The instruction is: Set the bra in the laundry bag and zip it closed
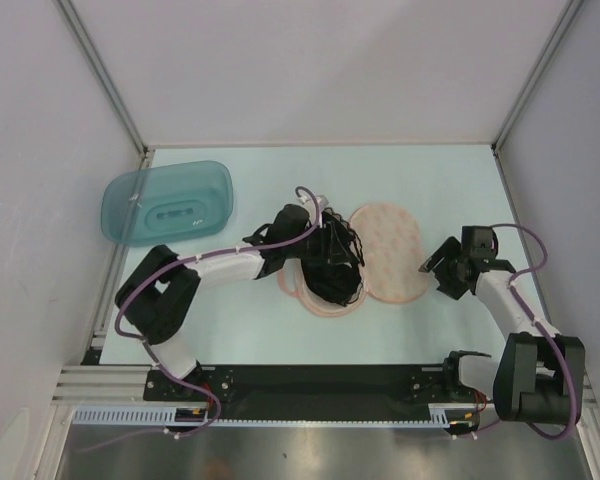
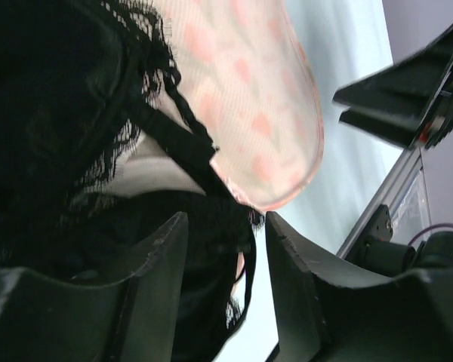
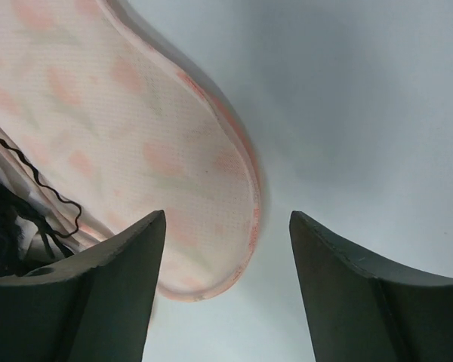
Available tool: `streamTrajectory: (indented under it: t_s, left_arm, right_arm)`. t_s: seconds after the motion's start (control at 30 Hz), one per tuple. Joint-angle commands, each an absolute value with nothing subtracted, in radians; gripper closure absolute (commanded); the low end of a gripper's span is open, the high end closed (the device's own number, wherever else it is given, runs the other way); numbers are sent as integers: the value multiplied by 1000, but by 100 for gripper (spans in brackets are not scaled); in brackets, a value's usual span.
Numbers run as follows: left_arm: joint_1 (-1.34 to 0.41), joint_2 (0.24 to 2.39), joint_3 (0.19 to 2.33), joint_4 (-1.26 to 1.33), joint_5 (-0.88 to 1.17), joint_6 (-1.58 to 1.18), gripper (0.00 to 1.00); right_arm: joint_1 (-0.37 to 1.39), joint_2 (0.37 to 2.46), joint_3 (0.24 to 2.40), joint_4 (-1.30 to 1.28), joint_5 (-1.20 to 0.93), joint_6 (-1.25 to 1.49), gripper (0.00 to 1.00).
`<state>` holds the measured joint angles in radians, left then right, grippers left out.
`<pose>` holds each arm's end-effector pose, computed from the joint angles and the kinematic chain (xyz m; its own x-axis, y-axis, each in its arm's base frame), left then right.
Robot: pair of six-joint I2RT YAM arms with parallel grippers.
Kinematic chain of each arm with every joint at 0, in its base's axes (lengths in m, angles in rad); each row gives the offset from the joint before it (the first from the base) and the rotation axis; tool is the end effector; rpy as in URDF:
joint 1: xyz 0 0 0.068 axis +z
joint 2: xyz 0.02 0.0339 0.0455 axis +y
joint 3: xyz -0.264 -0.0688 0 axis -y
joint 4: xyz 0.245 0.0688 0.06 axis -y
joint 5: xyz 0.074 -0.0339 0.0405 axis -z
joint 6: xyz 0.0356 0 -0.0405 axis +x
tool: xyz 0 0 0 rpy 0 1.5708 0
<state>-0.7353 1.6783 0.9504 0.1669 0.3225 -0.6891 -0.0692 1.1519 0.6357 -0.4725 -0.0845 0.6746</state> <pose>0.2612 -0.2515 0.2004 -0.8356 -0.0573 -0.5463 0.3938 0.6309 -0.6685 0.2152 -0.0119 0.1945 -0.6367 0.6680 -0.3853 0.5381 0.7427 0.3984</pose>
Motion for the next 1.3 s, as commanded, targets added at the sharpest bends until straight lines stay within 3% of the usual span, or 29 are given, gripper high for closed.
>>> streamTrajectory:
  t_s: [0.0, 0.2, 0.33, 0.5, 0.57, 0.63, 0.77, 1.03, 1.17, 1.27]
  left_arm:
    - [-721, 1741, 1037, 175, 353, -687, 51]
    - [-710, 1775, 1031, 181, 336, -692, 53]
    - [-707, 1787, 1028, 181, 339, -684, 53]
    - [-706, 1804, 1023, 187, 333, -684, 55]
    - [-706, 1809, 1013, 205, 330, -695, 55]
    - [-706, 1810, 1005, 215, 327, -703, 55]
    - [-706, 1799, 1012, 212, 327, -703, 55]
    - [-706, 1686, 1026, 147, 308, -686, 51]
    - [-704, 1576, 1008, 91, 261, -709, 23]
    - [-698, 1502, 1000, 60, 256, -750, 12]
  right_arm:
    - [-77, 1180, 601, -382, -159, 704, 30]
    - [-78, 1218, 531, -302, -170, 710, 44]
    - [-78, 1239, 517, -269, -158, 696, 46]
    - [-75, 1204, 526, -241, -144, 637, 71]
    - [-72, 1175, 529, -235, -130, 629, 90]
    - [-61, 1126, 531, -222, -126, 629, 100]
    - [-3, 1046, 580, -271, -60, 594, 100]
    - [337, 855, 710, -400, 113, 509, 100]
    - [461, 870, 781, -431, 129, 485, 100]
    - [550, 916, 801, -411, 97, 459, 100]
